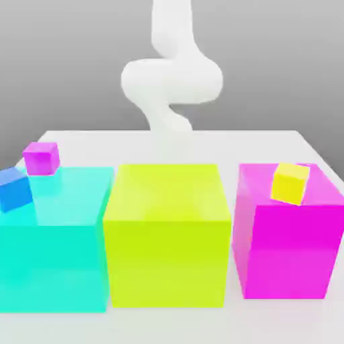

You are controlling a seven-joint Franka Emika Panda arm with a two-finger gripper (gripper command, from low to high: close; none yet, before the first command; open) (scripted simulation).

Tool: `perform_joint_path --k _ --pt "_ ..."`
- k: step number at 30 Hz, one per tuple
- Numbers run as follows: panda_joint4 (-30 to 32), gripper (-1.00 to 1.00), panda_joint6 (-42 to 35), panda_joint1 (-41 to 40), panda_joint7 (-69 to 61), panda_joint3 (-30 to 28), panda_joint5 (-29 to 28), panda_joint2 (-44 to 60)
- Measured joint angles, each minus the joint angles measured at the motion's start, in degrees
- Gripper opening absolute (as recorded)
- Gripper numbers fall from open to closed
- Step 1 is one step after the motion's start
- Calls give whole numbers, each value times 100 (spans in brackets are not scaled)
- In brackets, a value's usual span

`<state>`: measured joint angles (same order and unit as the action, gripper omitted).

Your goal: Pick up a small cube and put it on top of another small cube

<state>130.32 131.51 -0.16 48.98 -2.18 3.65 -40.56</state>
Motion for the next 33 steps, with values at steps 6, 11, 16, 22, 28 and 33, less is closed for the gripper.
perform_joint_path --k 6,11,16,22,28,33 --pt "-360 0 -79 -78 809 -465 840 1306" --pt "-654 0 -149 -202 1541 -747 1422 2364" --pt "-937 0 -181 -380 2362 -945 1873 3392" --pt "-1255 0 -133 -658 3482 -1102 2197 4543" --pt "-1550 0 18 -766 4713 -1349 2314 5580" --pt "-1782 0 209 -795 5779 -1640 2305 6350"
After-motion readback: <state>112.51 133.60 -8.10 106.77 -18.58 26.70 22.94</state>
